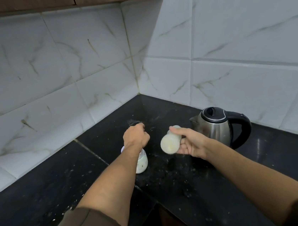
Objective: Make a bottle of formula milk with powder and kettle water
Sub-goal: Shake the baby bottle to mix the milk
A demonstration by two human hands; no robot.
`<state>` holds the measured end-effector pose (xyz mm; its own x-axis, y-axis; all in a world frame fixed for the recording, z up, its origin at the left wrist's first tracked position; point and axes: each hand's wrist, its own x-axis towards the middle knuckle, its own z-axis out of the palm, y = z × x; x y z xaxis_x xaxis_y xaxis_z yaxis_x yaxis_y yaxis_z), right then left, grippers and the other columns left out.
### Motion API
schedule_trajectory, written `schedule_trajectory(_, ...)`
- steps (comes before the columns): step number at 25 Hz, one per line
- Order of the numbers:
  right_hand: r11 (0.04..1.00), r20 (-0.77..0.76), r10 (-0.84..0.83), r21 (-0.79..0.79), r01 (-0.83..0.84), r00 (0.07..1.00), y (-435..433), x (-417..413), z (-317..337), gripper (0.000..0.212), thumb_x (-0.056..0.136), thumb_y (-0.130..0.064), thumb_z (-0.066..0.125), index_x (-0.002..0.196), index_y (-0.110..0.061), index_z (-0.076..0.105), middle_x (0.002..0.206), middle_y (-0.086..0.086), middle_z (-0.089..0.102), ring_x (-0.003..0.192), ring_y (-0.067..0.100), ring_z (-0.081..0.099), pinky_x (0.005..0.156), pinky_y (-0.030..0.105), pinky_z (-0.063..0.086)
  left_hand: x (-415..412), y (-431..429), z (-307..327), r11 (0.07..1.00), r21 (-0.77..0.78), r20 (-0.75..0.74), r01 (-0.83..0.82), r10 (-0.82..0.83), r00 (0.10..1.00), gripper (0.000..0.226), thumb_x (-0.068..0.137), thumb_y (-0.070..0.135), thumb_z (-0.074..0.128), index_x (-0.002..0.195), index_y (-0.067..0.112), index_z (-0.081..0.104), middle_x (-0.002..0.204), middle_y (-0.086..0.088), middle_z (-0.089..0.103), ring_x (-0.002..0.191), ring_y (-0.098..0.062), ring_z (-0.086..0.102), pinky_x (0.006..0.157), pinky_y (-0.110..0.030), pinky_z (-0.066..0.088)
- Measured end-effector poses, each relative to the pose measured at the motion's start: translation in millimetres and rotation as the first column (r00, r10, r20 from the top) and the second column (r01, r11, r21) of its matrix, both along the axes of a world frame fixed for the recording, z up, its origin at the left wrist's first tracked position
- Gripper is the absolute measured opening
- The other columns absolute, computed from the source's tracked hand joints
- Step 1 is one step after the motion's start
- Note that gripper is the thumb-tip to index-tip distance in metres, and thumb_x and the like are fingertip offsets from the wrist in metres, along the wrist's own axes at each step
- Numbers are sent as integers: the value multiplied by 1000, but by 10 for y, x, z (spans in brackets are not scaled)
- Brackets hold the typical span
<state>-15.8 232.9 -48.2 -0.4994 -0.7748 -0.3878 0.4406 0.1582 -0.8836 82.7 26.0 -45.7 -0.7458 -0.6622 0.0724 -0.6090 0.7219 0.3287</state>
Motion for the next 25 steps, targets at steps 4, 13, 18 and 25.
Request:
schedule_trajectory(4, 998, 55, 41, 51, -44, 998, 24, -64, -4, 62, 82, -44, 86, 130, -11, 64, 112, 22, 78, 90, 29, 80, 70, 36, 68, 8, 102, 32, 1000, -12, 7, -24, 24, 1000, 45, 96, 15, 51, 140, 21, 63, 126, -3, 73, 116, -29, 67, 96, -40, 56)
schedule_trajectory(13, 988, 85, 151, 25, -154, 985, 104, -52, -171, 65, 81, -43, 88, 134, -15, 62, 112, 21, 79, 93, 29, 80, 66, 35, 66, 117, 148, 14, 994, -30, 7, -109, 110, 994, 43, 100, 17, 52, 142, 19, 61, 125, -4, 73, 113, -27, 68, 96, -41, 58)
schedule_trajectory(18, 998, 53, 3, -70, 1, 999, 35, -16, -106, 70, 84, -35, 87, 142, -23, 49, 125, 18, 75, 101, 34, 79, 68, 41, 65, 113, 10, 21, 995, -36, -5, -93, 93, 996, 44, 100, 16, 52, 142, 19, 61, 124, -4, 74, 111, -27, 69, 94, -40, 57)
schedule_trajectory(25, 985, -230, 47, -150, -83, 972, 83, -31, 69, 82, 73, -35, 96, 140, -49, 50, 123, 17, 75, 109, 41, 75, 78, 46, 64, -98, -164, 50, 1000, -30, -29, 2, -3, 1000, 42, 98, 15, 51, 138, 21, 64, 124, -5, 73, 113, -30, 68, 96, -41, 57)
